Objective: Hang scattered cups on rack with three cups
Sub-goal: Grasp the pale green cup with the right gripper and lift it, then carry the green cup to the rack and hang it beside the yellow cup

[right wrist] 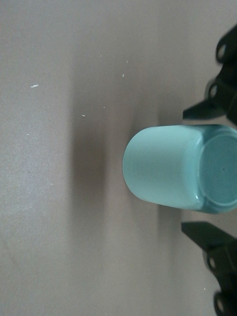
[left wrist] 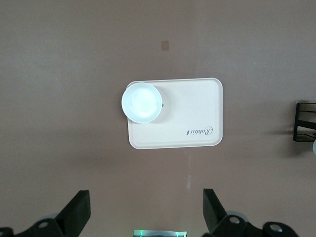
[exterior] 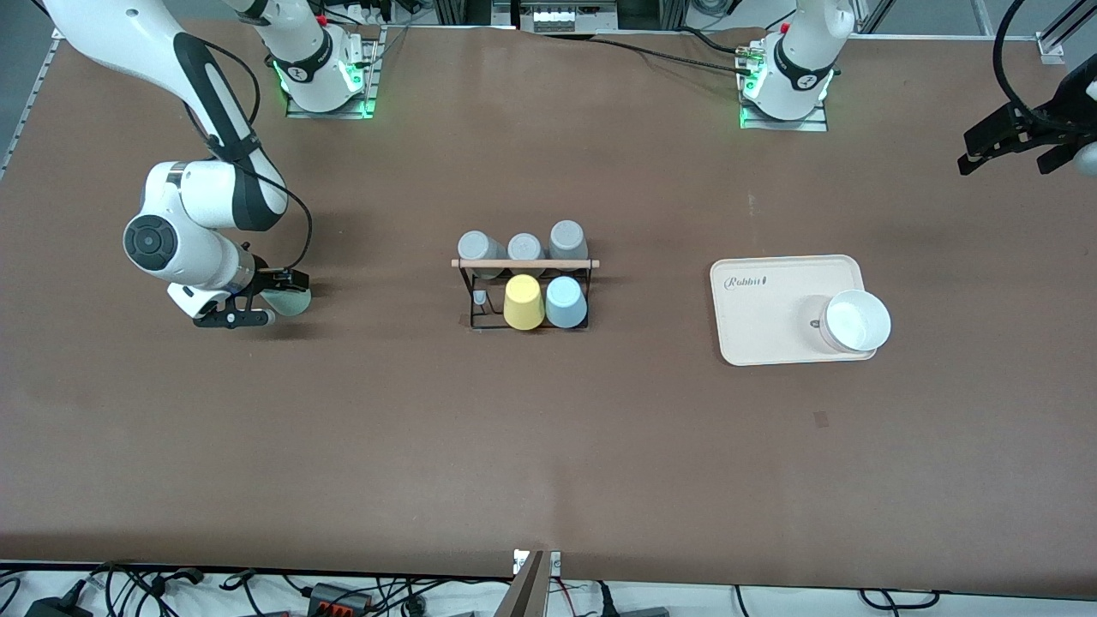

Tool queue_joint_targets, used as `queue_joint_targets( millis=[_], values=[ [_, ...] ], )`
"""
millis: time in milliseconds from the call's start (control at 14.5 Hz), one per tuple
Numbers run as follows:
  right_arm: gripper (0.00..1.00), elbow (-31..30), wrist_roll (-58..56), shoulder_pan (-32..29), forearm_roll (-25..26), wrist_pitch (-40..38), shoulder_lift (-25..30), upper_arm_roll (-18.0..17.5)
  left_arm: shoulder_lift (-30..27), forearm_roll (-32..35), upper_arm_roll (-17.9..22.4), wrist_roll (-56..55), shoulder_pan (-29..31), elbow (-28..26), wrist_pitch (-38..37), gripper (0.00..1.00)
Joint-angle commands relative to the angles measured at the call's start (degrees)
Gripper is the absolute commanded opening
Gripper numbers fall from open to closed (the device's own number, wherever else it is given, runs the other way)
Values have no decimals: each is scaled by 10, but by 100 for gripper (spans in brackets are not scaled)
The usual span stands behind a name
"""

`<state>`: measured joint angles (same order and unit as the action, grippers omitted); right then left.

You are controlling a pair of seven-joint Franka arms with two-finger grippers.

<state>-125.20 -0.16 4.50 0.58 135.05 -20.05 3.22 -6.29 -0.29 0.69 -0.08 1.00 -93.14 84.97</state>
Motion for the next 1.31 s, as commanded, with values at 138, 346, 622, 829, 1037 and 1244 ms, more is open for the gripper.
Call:
queue_joint_targets(
  millis=[138,346,622,829,1037,1244],
  values=[
    [28,34,3,1,11,-30,19,-3,15,0,1,13,4,17,-2,100],
    [27,187,6,26,1,-203,9,-13,18,-1,1,12,4,20,-2,100],
    [27,360,57,84,-20,-334,-35,-14,19,-1,1,12,4,25,-2,100],
    [27,393,130,139,-66,-334,-46,-14,20,-1,1,11,4,27,-2,100],
    [27,436,207,196,-79,-332,-68,-14,25,-2,1,10,4,27,-1,100],
    [28,470,273,241,-81,-333,-90,-14,24,-2,1,8,4,27,0,100]
  ],
)
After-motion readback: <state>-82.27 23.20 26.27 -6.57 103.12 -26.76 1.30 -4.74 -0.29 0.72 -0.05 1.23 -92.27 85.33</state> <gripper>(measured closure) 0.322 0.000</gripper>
